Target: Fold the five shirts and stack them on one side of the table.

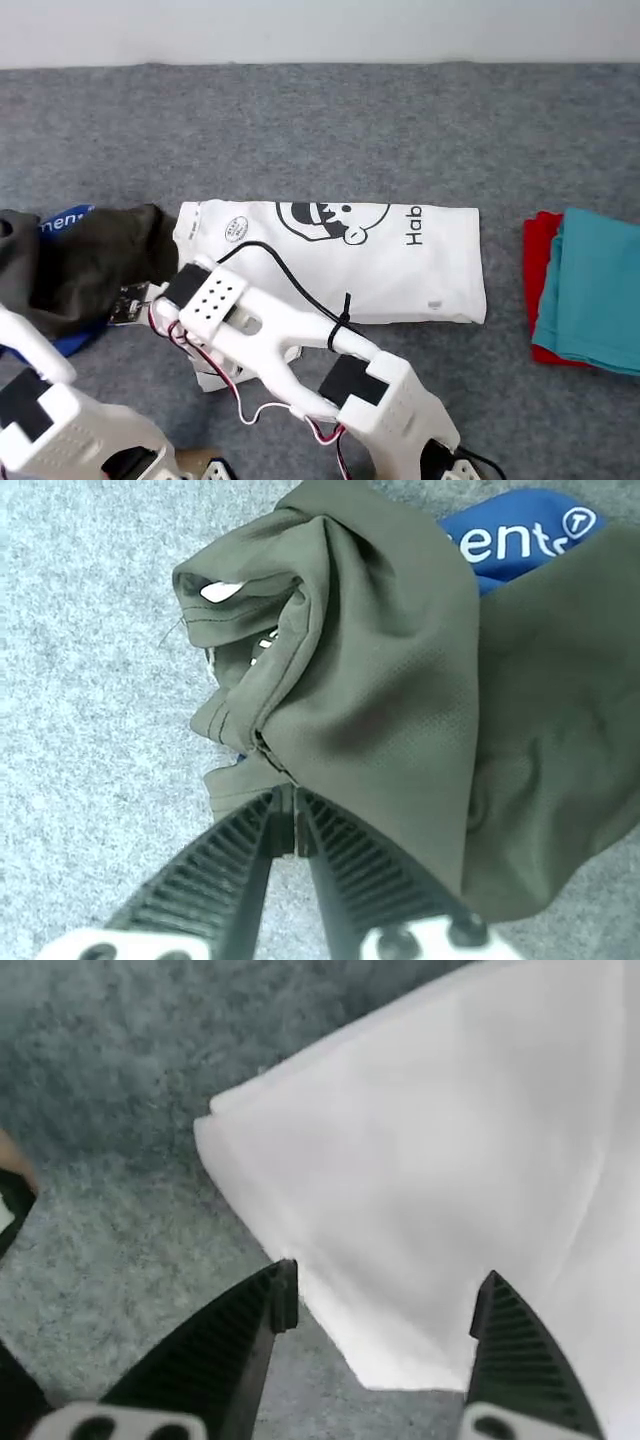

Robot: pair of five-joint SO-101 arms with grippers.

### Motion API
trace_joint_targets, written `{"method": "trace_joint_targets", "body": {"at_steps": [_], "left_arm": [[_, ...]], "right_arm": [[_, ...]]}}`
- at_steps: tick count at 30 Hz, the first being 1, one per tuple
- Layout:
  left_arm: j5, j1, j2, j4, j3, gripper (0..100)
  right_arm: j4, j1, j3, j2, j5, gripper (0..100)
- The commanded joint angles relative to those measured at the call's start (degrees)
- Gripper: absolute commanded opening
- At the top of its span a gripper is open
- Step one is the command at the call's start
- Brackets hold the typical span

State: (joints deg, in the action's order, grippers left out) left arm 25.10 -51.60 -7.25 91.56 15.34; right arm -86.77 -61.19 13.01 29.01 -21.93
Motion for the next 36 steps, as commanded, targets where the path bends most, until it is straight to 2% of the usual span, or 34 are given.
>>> {"method": "trace_joint_targets", "body": {"at_steps": [1, 10, 16, 23, 32, 36], "left_arm": [[0.5, 0.2, 1.2, -1.0, 0.4, 2], [1.8, 0.1, 1.3, -1.0, 0.5, 2], [2.2, 0.1, 1.3, -1.0, 0.5, 2], [2.3, 0.1, 1.2, -1.0, 0.5, 2], [4.2, -0.2, 1.2, -1.0, 0.5, 2], [4.4, 0.1, 1.2, -1.0, 0.5, 2]], "right_arm": [[2.1, -0.1, 0.3, 0.7, -0.1, 29.1], [-2.8, -4.4, 0.3, -0.7, -1.6, 28.9], [-2.2, -4.4, 0.3, -1.4, -1.6, 28.9], [2.2, -4.2, -0.7, 4.3, -1.8, 28.0], [5.4, -2.3, 2.5, 9.9, -2.0, 1.7], [4.5, 0.6, 5.5, 11.1, -2.0, 1.0]]}}
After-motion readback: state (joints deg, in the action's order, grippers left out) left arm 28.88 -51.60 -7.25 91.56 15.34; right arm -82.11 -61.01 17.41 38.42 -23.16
